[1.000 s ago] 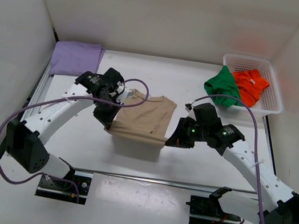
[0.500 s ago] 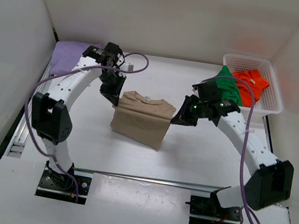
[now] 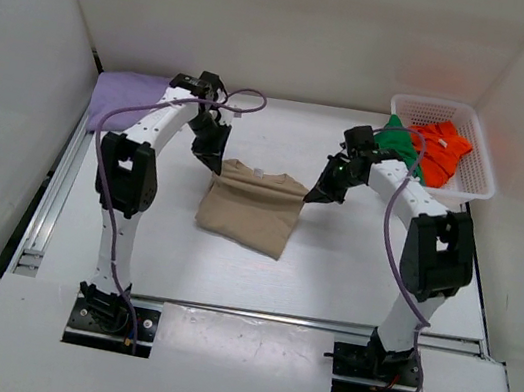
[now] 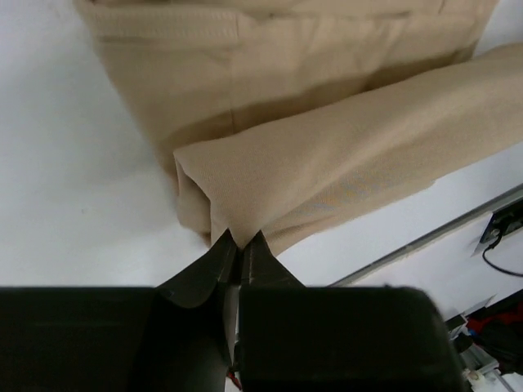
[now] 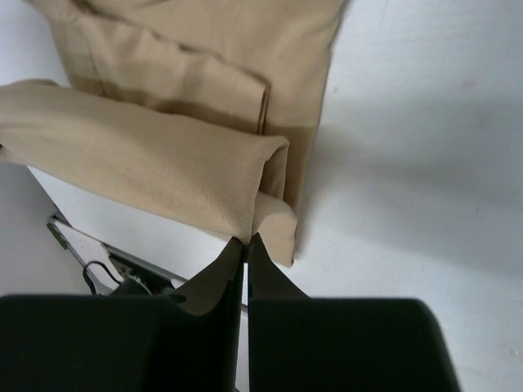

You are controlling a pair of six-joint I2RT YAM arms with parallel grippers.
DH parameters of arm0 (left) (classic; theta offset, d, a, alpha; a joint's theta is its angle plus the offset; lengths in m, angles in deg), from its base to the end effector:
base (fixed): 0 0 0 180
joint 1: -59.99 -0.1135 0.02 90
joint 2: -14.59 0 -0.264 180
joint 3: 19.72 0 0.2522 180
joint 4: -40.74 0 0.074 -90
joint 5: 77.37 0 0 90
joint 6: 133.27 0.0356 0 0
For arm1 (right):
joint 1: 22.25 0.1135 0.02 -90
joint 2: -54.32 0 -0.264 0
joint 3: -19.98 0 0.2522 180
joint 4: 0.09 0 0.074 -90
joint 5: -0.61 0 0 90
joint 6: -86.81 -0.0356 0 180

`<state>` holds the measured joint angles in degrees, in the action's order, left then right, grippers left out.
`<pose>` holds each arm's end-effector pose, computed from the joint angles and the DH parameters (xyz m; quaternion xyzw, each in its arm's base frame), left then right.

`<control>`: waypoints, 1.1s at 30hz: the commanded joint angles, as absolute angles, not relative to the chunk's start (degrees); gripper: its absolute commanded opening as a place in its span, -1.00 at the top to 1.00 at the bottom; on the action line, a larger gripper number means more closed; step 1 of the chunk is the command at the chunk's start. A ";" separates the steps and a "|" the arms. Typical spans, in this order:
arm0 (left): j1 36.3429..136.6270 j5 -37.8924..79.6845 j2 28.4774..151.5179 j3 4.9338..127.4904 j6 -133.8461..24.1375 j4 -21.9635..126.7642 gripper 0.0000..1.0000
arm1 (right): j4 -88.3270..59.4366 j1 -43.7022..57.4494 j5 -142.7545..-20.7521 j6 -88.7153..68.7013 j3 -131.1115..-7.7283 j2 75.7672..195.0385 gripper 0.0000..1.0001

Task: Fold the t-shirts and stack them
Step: Fold the long partially folded tshirt into a neat square

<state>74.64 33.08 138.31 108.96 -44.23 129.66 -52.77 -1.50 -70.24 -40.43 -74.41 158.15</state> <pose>0.4120 -0.1206 0.2481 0.1264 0.9746 -0.1827 0.0273 0.3533 0.1463 0.2333 0.0976 0.9529 0.2564 0.1295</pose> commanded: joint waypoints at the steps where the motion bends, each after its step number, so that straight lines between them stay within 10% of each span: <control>1: 72.12 31.79 140.35 113.13 -43.27 127.72 0.64 | -51.92 -4.58 -72.26 -41.15 -78.94 162.84 1.00; 9: 68.17 29.25 145.72 119.71 -43.27 121.83 -0.14 | -50.59 -7.57 -72.34 -42.39 -95.72 176.91 0.16; 19: 76.39 19.50 128.85 99.36 -43.27 106.03 -0.36 | -47.78 -5.82 -76.29 -34.83 -85.91 166.13 0.20; 33: 78.79 19.58 146.08 115.86 -43.27 107.24 -0.48 | -46.11 -3.18 -73.31 -34.83 -86.15 173.58 0.01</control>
